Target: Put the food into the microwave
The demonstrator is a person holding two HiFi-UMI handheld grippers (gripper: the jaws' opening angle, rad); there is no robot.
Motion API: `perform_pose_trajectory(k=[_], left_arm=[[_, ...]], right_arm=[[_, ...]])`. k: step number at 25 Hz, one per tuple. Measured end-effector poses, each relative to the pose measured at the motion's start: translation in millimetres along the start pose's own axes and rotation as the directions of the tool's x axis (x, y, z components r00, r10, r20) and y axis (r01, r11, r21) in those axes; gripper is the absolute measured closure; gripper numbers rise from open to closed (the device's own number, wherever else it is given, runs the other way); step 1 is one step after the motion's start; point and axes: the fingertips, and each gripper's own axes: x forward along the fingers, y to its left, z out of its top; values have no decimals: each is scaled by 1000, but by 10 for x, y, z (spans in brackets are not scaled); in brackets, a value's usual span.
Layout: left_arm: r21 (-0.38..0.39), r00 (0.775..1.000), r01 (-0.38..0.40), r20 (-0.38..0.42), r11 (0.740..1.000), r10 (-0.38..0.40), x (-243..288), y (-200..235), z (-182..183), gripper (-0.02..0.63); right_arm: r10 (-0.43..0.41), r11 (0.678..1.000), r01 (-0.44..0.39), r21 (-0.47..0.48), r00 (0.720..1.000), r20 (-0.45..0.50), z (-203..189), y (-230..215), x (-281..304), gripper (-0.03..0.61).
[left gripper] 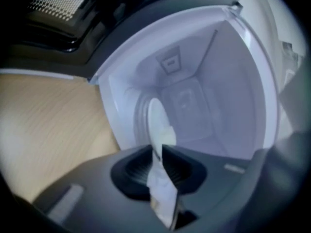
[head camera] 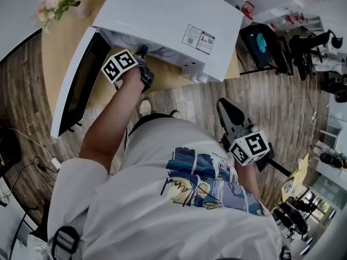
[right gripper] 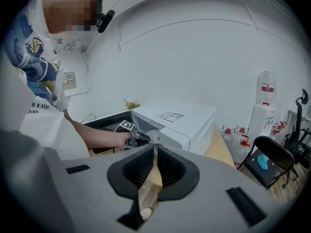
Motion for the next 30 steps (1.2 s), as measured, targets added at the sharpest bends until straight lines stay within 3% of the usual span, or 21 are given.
perform_pose_trajectory(k=[9, 14, 24, 30], left_arm=[[174, 997, -73, 7, 982, 73, -56, -49, -29, 475], [294, 990, -137, 4, 946, 143, -99, -48, -71, 344], [336, 989, -134, -16, 932, 148, -212, 51, -175, 324], [393, 990, -135, 9, 909, 143, -400, 100, -193, 322]], right_arm=[[9, 1000, -9, 7, 1000, -2, -55, 40, -3, 555], [17, 1000, -17, 7, 1000, -3, -60, 89, 0, 555], [13, 1000, -12, 20, 1000, -13, -134, 166, -30, 556], [21, 999, -20, 25, 999, -27, -235, 261, -19, 557]])
